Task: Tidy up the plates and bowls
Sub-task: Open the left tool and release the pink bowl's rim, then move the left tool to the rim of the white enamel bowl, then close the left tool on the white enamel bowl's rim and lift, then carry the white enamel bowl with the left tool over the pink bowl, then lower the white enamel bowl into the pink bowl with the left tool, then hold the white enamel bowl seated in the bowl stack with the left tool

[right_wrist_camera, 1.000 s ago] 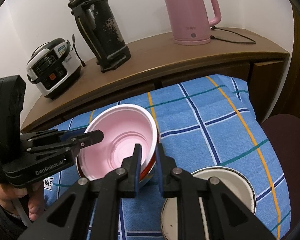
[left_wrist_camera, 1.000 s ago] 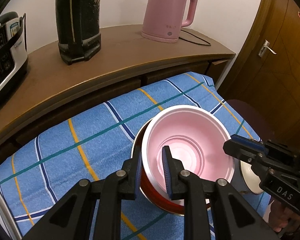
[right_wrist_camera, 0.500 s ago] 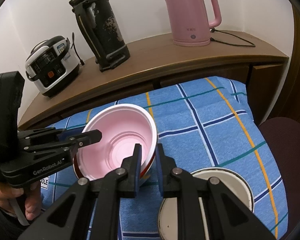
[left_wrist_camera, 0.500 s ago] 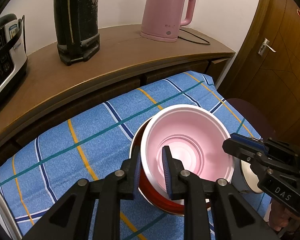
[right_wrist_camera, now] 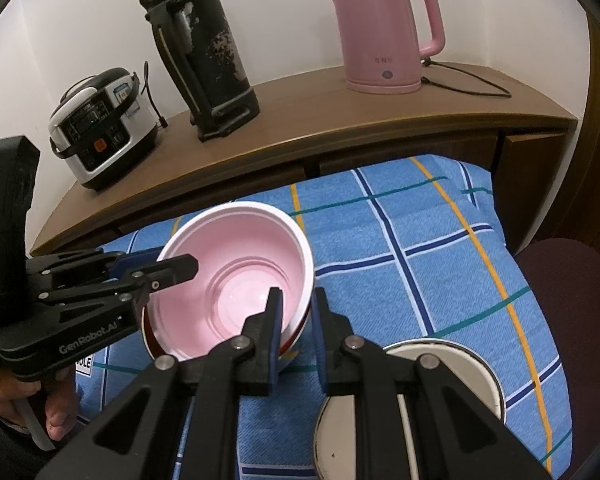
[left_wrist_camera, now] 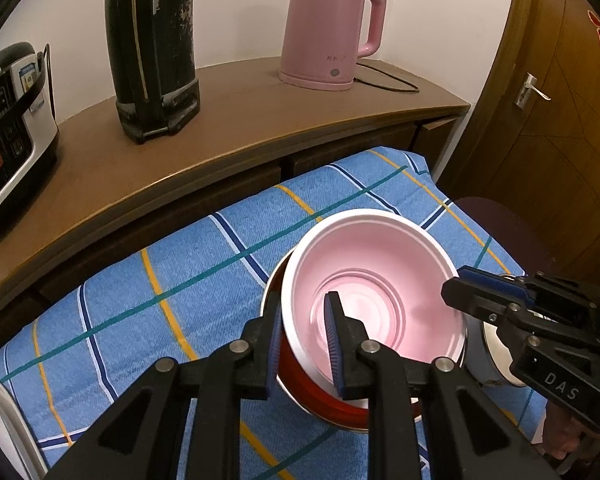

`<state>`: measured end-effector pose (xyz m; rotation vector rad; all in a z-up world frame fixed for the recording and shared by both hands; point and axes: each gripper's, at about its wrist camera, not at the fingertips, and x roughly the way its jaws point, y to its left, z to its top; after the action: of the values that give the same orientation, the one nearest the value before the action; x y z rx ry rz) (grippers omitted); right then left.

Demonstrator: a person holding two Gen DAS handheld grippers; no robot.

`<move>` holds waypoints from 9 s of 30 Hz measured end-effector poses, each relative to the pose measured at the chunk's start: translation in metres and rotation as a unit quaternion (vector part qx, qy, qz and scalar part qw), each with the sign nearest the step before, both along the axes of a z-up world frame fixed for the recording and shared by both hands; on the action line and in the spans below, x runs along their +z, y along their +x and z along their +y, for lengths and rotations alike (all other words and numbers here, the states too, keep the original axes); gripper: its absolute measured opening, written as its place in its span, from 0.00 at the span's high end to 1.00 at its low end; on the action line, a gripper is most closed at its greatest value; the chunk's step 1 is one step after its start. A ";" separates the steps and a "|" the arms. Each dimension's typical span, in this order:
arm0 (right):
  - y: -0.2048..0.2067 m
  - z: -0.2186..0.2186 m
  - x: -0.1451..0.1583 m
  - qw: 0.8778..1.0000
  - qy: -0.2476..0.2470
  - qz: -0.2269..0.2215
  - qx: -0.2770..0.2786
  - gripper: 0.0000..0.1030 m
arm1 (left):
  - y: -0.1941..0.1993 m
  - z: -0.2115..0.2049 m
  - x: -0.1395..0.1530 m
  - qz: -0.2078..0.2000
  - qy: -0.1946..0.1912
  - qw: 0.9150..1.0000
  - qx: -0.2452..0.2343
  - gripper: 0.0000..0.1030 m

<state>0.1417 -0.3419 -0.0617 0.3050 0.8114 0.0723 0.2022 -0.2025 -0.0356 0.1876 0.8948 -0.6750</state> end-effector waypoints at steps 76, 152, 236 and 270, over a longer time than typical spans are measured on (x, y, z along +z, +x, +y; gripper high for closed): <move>-0.099 -0.072 -0.028 0.995 -0.057 0.016 -0.077 0.87 | -0.103 -0.082 -0.018 0.018 -0.010 0.988 -0.152 0.72; -0.046 0.028 0.099 0.988 -0.045 -0.141 0.039 0.88 | -0.026 0.039 0.097 -0.049 -0.108 0.993 0.007 0.76; 0.004 0.024 0.034 0.998 -0.041 -0.028 0.036 0.85 | 0.006 0.012 0.035 0.035 -0.008 0.999 0.002 0.76; 0.007 0.025 0.028 0.998 -0.050 -0.021 0.039 0.84 | 0.008 0.007 0.026 0.048 0.013 0.999 -0.005 0.76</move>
<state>0.1483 -0.3167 -0.0337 0.1766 0.7832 0.1108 0.2107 -0.1956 -0.0095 0.1840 0.9959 -0.6868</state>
